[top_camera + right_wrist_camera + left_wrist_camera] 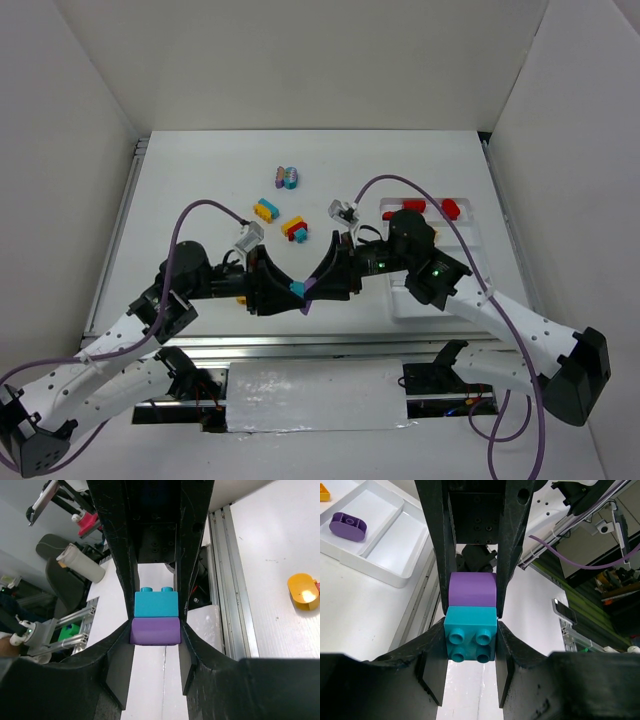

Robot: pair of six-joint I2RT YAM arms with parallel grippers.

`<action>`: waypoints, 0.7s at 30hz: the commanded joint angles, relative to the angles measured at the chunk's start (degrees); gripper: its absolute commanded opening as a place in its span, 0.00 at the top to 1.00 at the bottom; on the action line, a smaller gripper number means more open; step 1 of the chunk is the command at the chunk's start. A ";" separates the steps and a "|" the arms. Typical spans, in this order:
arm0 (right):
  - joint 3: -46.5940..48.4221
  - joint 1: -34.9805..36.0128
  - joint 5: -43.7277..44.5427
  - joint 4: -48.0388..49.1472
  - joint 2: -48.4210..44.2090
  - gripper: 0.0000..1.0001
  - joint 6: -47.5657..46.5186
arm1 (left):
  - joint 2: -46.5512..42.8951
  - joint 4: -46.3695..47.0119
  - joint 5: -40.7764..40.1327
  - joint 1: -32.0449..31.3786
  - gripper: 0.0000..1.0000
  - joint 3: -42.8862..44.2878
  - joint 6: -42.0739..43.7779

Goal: Sort the legos into containers by color

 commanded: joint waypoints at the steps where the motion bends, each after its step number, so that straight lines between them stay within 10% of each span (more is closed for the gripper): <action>1: -1.18 -0.41 2.54 -1.53 -3.21 1.00 -2.73 | -1.48 0.70 -0.49 -0.21 1.00 2.38 3.05; 12: -9.98 -16.58 6.05 -4.06 -1.72 1.00 2.89 | -4.73 -13.97 -16.47 -0.12 1.00 8.10 7.28; 16: -6.38 -20.89 45.26 -21.73 -1.55 1.00 7.34 | -2.63 -23.90 -27.10 -0.12 1.00 12.47 9.47; 21: -5.31 -27.46 70.91 -33.37 1.09 1.00 17.99 | 0.54 -35.50 -37.84 -0.12 1.00 16.27 11.94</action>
